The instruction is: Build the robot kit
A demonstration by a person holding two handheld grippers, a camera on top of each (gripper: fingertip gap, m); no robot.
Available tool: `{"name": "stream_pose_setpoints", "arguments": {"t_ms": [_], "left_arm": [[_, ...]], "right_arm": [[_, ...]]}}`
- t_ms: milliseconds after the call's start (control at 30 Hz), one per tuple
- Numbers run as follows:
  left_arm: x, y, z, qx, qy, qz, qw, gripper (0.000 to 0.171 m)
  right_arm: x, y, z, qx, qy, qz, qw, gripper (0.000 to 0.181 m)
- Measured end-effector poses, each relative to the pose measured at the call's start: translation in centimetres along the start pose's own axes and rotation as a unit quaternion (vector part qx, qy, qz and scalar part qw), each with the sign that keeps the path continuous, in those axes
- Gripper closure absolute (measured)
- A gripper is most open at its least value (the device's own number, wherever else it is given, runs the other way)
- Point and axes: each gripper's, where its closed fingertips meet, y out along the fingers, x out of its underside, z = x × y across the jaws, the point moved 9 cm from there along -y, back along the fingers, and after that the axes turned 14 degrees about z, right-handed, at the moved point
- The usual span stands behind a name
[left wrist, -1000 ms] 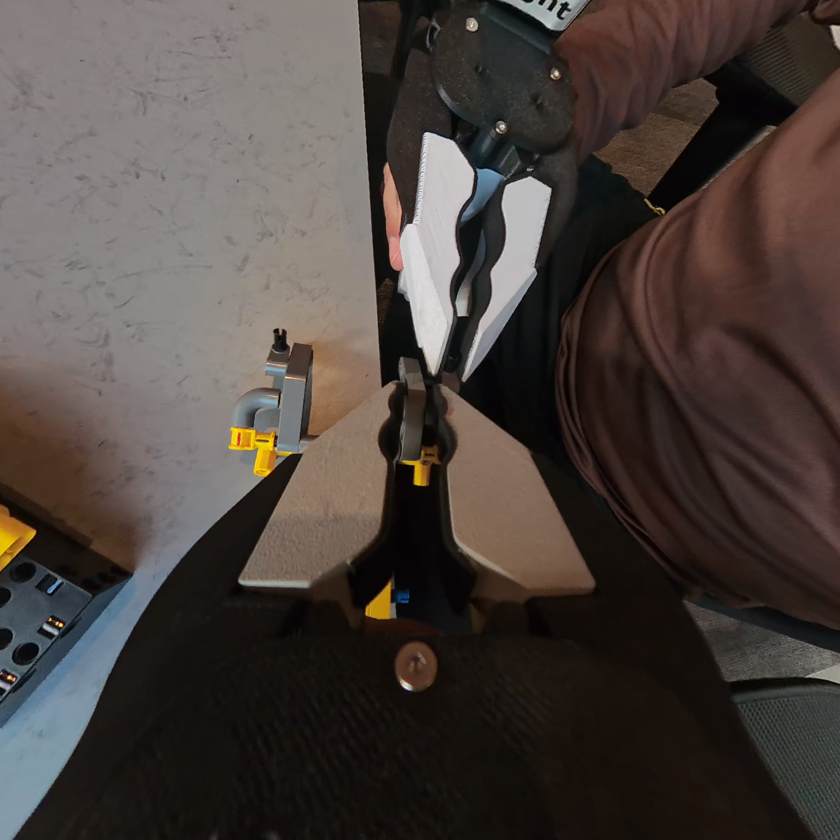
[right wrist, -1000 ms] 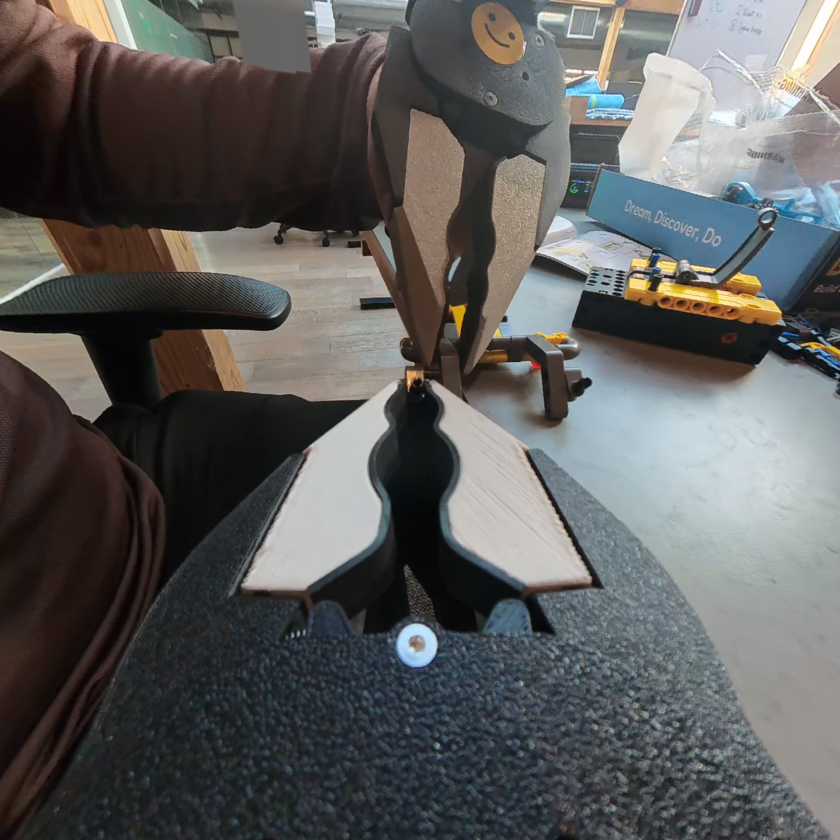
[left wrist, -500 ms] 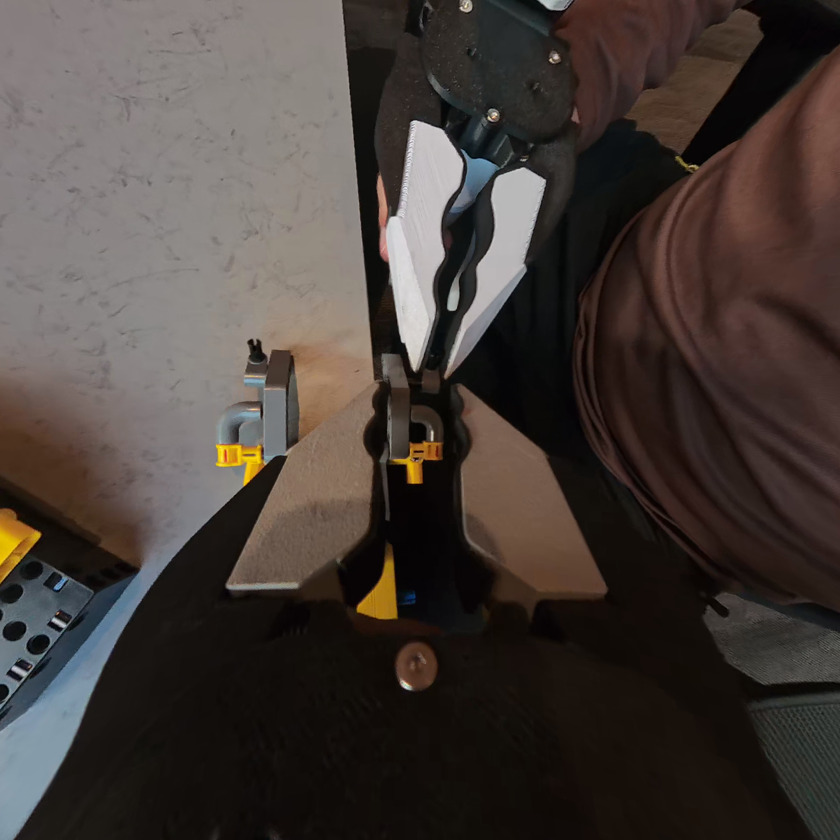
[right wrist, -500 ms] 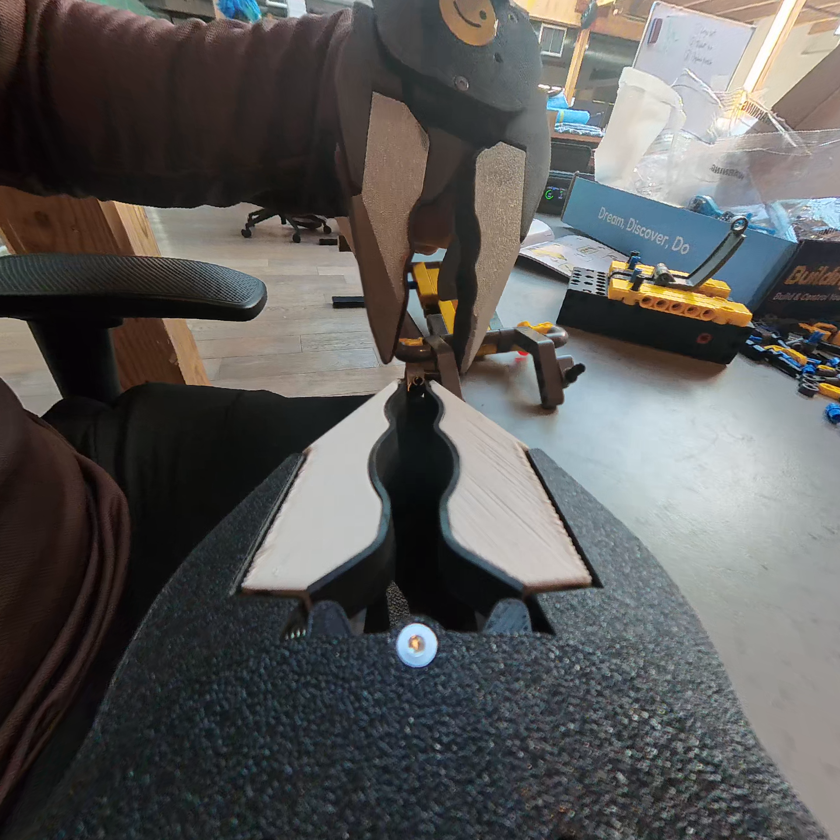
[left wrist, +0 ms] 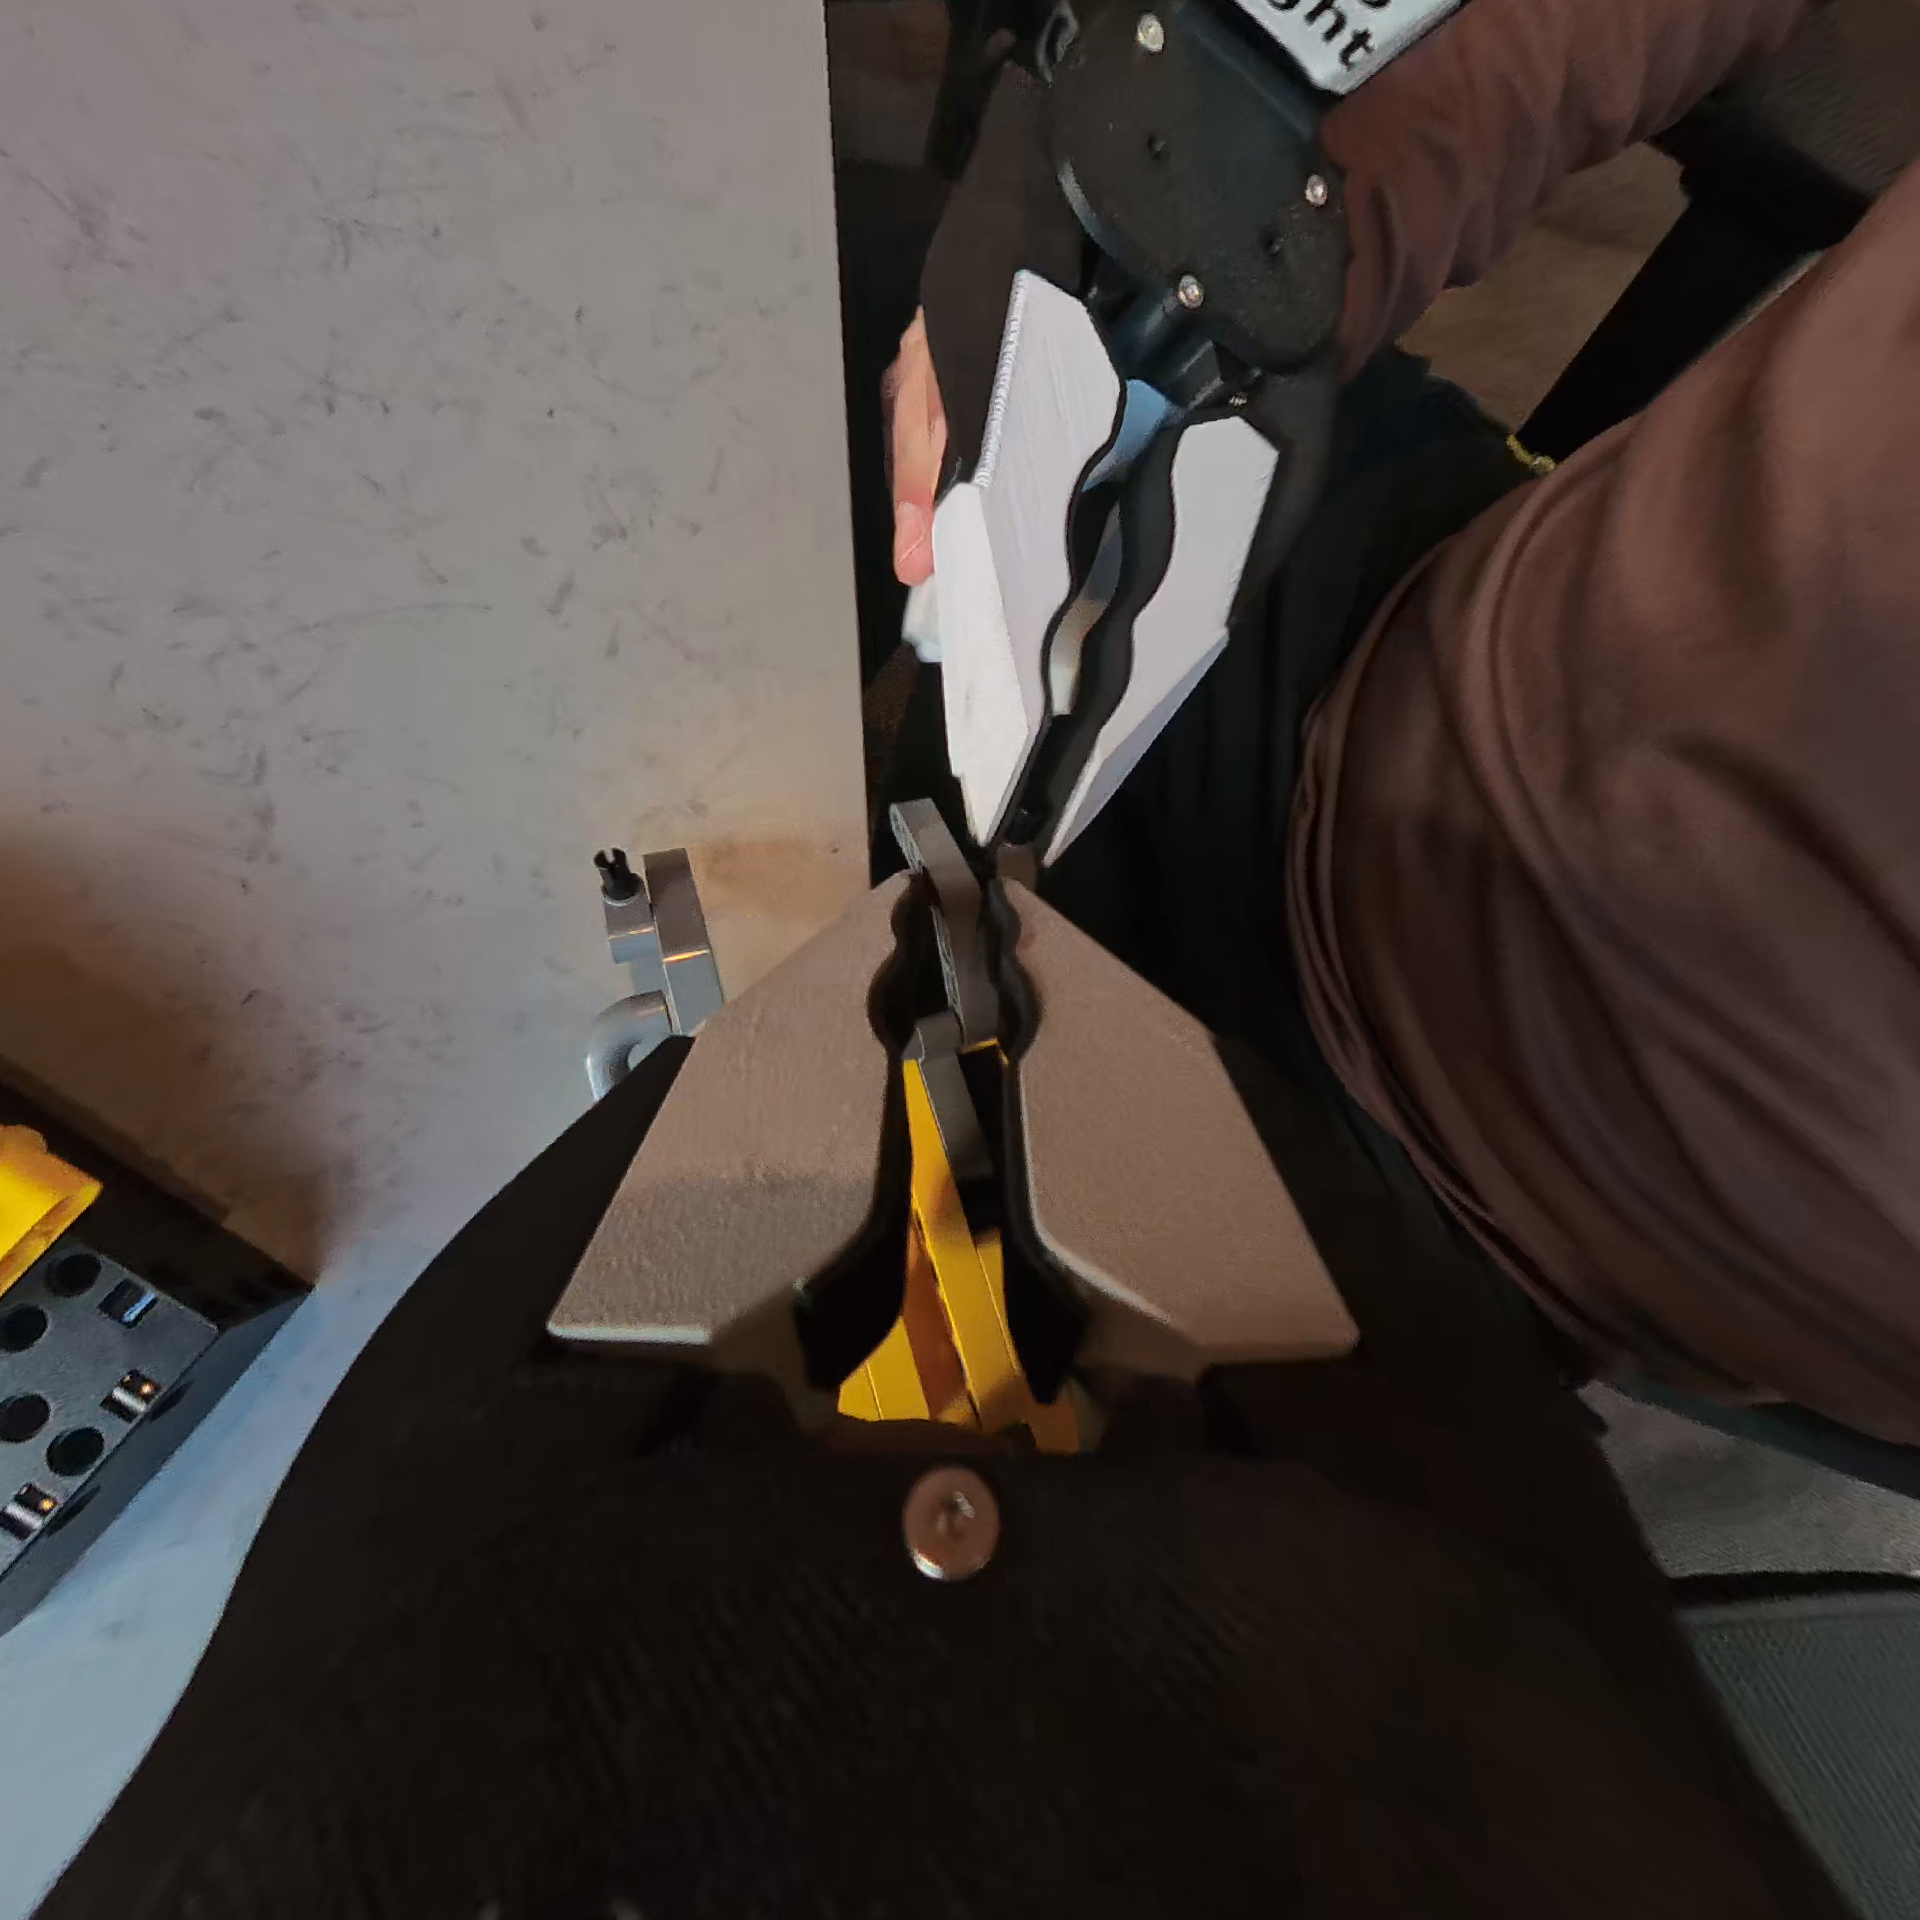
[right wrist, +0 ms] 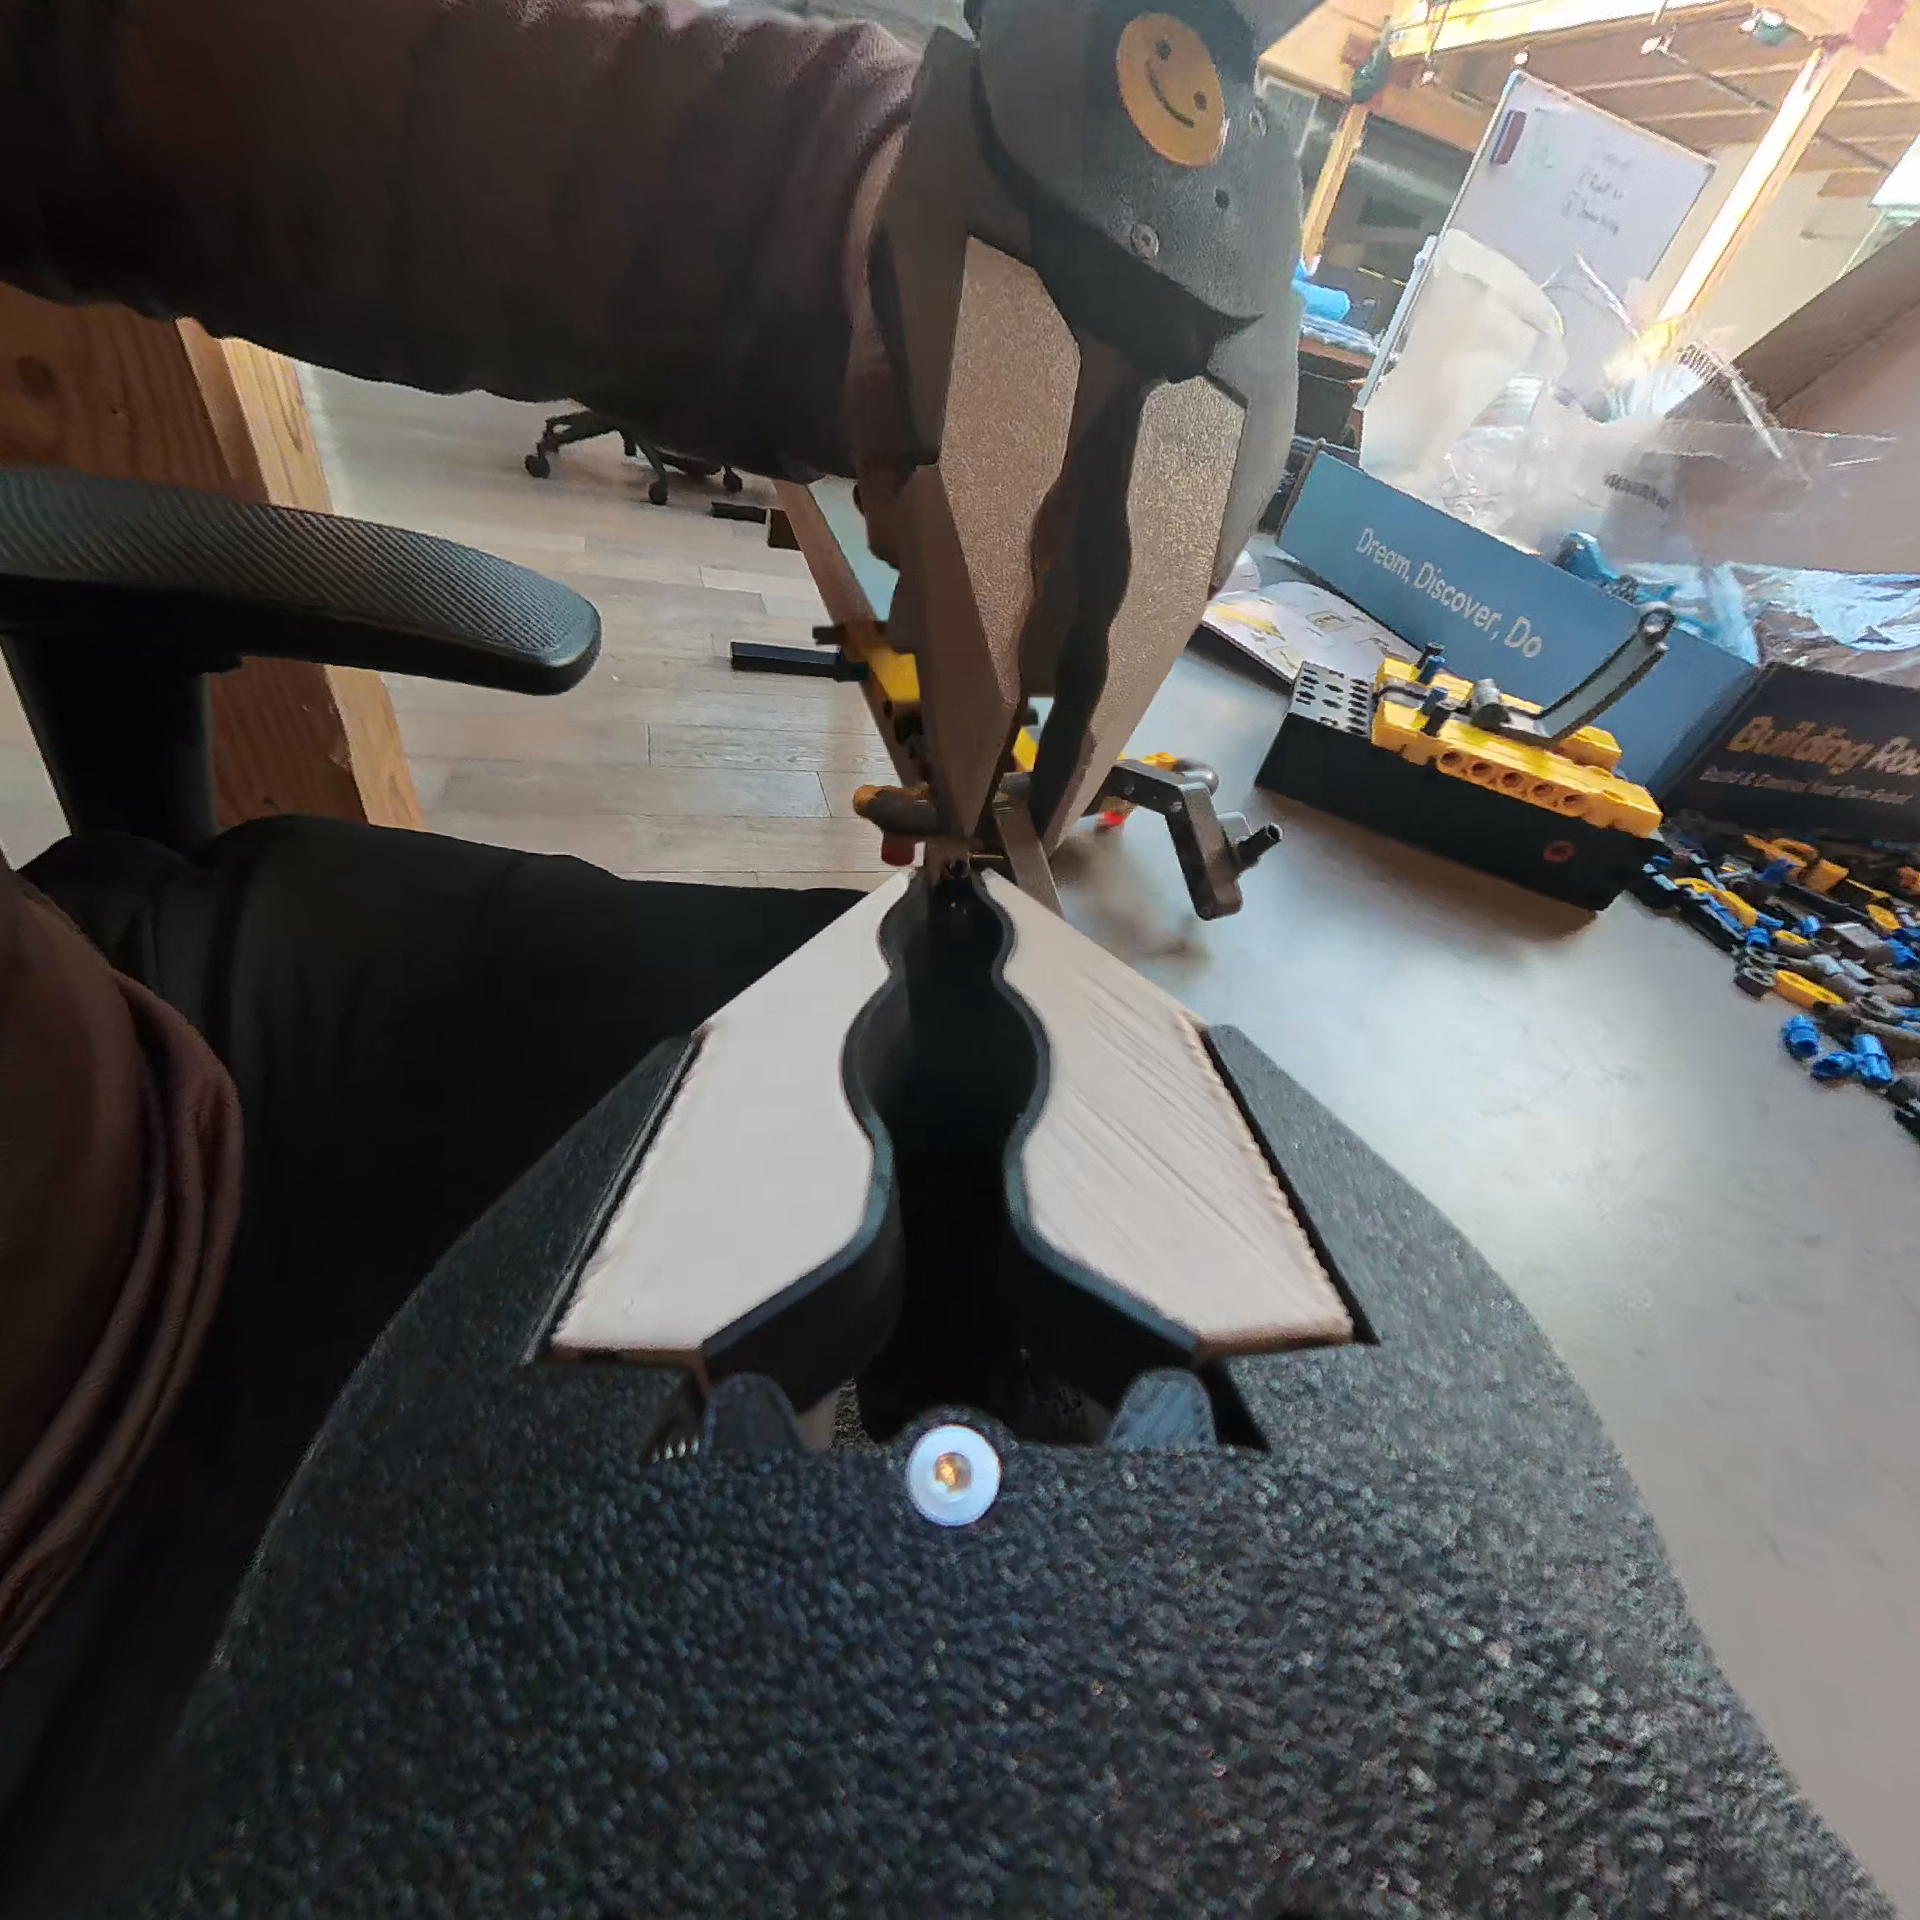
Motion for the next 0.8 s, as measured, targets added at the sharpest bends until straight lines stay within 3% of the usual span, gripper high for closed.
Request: {"name": "stream_pose_setpoints", "arguments": {"t_ms": [333,800], "left_arm": [[-0.6,-0.2,-0.8,0.051,-0.010,0.005,0.999,0.164],[-0.7,0.1,-1.7,0.070,-0.016,-0.010,0.997,0.164]], "right_arm": [[-0.6,-0.1,0.2,-0.001,-0.011,0.004,1.000,0.178],[-1.0,0.1,0.1,0.022,-0.035,-0.034,0.999,0.178]]}}
